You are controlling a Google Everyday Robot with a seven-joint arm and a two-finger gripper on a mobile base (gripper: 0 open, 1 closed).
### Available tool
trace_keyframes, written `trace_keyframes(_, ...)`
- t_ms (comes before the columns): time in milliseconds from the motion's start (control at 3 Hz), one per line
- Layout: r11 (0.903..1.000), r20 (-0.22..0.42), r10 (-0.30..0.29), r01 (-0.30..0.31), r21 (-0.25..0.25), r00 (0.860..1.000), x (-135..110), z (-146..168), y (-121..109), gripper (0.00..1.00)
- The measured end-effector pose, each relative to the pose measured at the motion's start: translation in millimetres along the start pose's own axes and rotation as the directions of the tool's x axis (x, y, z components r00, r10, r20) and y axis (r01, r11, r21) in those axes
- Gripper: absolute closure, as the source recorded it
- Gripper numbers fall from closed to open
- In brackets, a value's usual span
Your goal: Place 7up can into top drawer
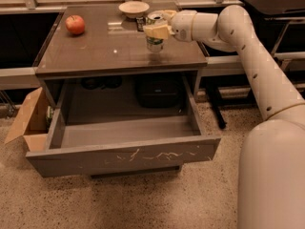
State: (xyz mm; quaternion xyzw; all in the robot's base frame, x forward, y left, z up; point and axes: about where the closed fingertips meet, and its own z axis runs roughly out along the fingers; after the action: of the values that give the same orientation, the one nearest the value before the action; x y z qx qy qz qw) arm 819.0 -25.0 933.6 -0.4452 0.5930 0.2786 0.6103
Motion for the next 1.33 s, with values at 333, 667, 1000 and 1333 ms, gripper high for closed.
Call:
trace_keyframes(333,0.9921,0.121,-0.039,0.053,-0.114,0.992,-39.1,5.9,49.9,1.00)
trace_keyframes(667,0.9745,0.221,-0.011,0.060,-0.216,0.975,-57.8,14.4,99.2,1.00)
trace_keyframes(1000,0.9512,0.277,0.072,0.017,-0.308,0.958,-58.7,24.8,141.7,1.00)
trace_keyframes(1333,0.9229,0.262,0.166,-0.056,-0.381,0.951,-43.7,35.5,176.0,1.00)
